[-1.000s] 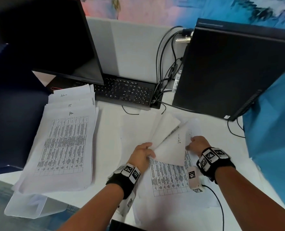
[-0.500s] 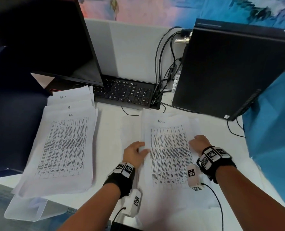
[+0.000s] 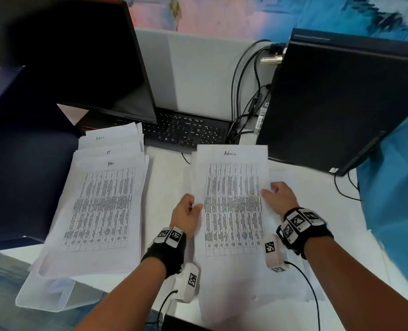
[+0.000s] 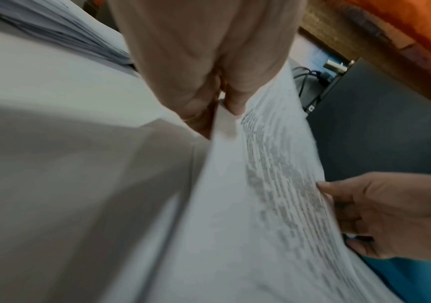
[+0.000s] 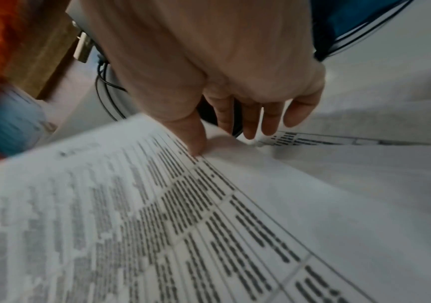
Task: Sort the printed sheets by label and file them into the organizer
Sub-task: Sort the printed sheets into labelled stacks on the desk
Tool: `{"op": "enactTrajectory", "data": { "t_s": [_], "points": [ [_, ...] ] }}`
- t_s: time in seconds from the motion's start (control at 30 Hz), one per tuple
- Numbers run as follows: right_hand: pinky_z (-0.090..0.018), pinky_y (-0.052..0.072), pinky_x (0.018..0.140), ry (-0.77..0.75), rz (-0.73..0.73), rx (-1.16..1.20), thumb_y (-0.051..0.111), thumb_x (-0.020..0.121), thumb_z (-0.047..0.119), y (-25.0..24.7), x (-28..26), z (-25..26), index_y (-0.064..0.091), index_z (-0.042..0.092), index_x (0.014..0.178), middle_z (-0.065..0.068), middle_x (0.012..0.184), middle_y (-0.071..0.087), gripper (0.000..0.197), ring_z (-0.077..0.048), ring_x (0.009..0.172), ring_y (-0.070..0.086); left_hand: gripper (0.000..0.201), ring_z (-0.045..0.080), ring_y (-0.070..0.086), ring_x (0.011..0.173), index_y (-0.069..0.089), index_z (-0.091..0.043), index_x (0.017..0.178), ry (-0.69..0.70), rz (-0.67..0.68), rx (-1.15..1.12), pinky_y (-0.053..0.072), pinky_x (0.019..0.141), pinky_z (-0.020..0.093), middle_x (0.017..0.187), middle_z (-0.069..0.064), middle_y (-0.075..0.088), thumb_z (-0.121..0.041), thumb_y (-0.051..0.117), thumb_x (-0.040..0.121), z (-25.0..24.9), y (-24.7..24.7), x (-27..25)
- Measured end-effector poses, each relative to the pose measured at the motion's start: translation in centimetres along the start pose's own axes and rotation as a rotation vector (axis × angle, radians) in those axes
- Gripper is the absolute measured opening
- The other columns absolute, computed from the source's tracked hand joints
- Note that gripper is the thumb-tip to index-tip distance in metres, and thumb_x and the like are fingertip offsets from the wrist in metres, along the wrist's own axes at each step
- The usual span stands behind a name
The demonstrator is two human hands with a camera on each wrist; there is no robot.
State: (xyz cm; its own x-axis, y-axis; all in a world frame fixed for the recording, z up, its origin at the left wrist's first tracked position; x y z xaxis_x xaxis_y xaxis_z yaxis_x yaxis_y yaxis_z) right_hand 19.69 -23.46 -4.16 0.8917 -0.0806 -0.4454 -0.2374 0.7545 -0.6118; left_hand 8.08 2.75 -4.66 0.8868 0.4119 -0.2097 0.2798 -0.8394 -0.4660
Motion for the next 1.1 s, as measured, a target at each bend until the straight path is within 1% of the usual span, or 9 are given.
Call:
{"op": "enactTrajectory", "data": {
  "t_s": [0.13, 0.23, 0.33, 0.47, 0.67, 0.8, 0.9, 1.03, 1.1],
  "points": [
    [-0.031, 0.043, 0.097, -0.090, 0.159, 0.290, 0.057, 0.093, 0.022, 1.6, -0.8, 2.8, 0.049, 0.013, 0.131, 0.000, 0.126, 0.058, 0.039, -0.016, 0.109, 0.056, 0.030, 0.000, 0.031, 0.045, 0.036, -0.023, 0.075, 0.065, -0.089, -0.220, 0.030, 0.051, 0.020, 0.060, -0.006, 0.035, -0.004, 0.051, 0.093, -1.8, -2.8, 0.1],
    [-0.037, 0.048, 0.098, -0.142, 0.283, 0.469, 0.052, 0.095, 0.009, 2.9, -2.1, 5.5, 0.058, 0.015, 0.121, -0.004, 0.122, 0.065, 0.027, -0.018, 0.108, 0.063, 0.027, 0.001, 0.044, 0.053, 0.040, -0.023, 0.103, 0.055, -0.204, -0.389, 0.040, 0.053, 0.016, 0.076, -0.001, 0.053, 0.000, 0.050, 0.092, -2.6, -5.6, 0.5],
    [-0.040, 0.046, 0.102, -0.265, 0.201, 0.540, 0.051, 0.094, 0.004, 2.4, -3.1, 8.5, 0.057, 0.012, 0.117, -0.002, 0.116, 0.067, 0.024, -0.019, 0.110, 0.062, 0.030, 0.000, 0.046, 0.057, 0.040, -0.022, 0.116, 0.107, -0.302, -0.316, 0.041, 0.057, 0.011, 0.078, -0.008, 0.051, -0.006, 0.051, 0.093, -4.2, -8.5, 0.7],
    [-0.031, 0.046, 0.100, -0.484, 0.045, 0.608, 0.049, 0.095, 0.003, 0.9, -5.7, 13.1, 0.052, 0.019, 0.112, 0.002, 0.116, 0.063, 0.023, -0.013, 0.111, 0.059, 0.007, 0.011, 0.049, 0.064, 0.047, -0.018, 0.098, 0.269, -0.431, -0.252, 0.041, 0.062, 0.024, 0.076, -0.003, 0.054, -0.013, 0.050, 0.095, -7.6, -11.9, 0.2],
    [-0.023, 0.042, 0.104, -0.654, -0.056, 0.667, 0.046, 0.095, 0.000, 0.9, -8.3, 16.4, 0.044, 0.026, 0.122, 0.017, 0.115, 0.058, 0.038, 0.001, 0.112, 0.057, 0.012, -0.011, 0.055, 0.065, 0.046, -0.010, 0.108, 0.298, -0.529, -0.287, 0.044, 0.061, 0.006, 0.082, -0.011, 0.058, -0.008, 0.047, 0.095, -9.7, -13.8, -0.6],
    [-0.001, 0.038, 0.085, -0.591, 0.035, 0.551, 0.035, 0.092, -0.008, 3.2, -8.5, 16.3, 0.030, 0.021, 0.136, 0.028, 0.107, 0.048, 0.053, 0.012, 0.094, 0.054, 0.036, 0.009, 0.061, 0.094, 0.036, -0.011, 0.129, 0.176, -0.424, -0.321, 0.051, 0.090, 0.032, 0.111, -0.001, 0.061, -0.013, 0.047, 0.095, -8.4, -12.7, 0.3],
    [-0.018, 0.040, 0.095, -0.541, 0.063, 0.502, 0.030, 0.088, -0.011, 4.0, -8.5, 16.1, 0.025, 0.020, 0.138, 0.013, 0.117, 0.048, 0.059, -0.007, 0.107, 0.050, 0.052, 0.023, 0.055, 0.119, 0.032, -0.010, 0.136, 0.136, -0.331, -0.340, 0.044, 0.103, 0.044, 0.132, 0.009, 0.055, -0.029, 0.047, 0.091, -8.0, -12.2, 1.0],
    [-0.028, 0.047, 0.093, -0.479, 0.035, 0.483, 0.037, 0.091, -0.001, 4.6, -6.9, 15.7, 0.035, 0.023, 0.121, 0.002, 0.125, 0.052, 0.038, -0.016, 0.109, 0.053, 0.027, 0.002, 0.060, 0.097, 0.043, -0.015, 0.125, 0.116, -0.312, -0.413, 0.049, 0.081, 0.019, 0.113, -0.003, 0.061, -0.018, 0.043, 0.098, -7.7, -13.5, 2.0],
    [-0.034, 0.045, 0.100, -0.462, 0.035, 0.454, 0.044, 0.093, 0.008, 4.9, -6.1, 15.6, 0.043, 0.022, 0.119, 0.001, 0.122, 0.057, 0.030, -0.018, 0.111, 0.056, 0.026, 0.005, 0.061, 0.099, 0.046, -0.021, 0.123, 0.111, -0.321, -0.461, 0.049, 0.083, 0.023, 0.111, -0.007, 0.062, -0.016, 0.044, 0.097, -7.7, -14.7, 2.4]
  ]
}}
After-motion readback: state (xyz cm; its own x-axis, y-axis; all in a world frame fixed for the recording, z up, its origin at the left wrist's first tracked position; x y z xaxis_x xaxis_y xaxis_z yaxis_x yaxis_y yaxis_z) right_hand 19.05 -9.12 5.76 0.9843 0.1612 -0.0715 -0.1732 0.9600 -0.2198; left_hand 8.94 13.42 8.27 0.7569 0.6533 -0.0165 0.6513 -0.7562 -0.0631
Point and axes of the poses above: each hand's wrist, its own x-axis towards the middle knuckle, its own y-axis out of the palm, z = x × y, the point moved 9 cm from there along x, towards the middle knuckle
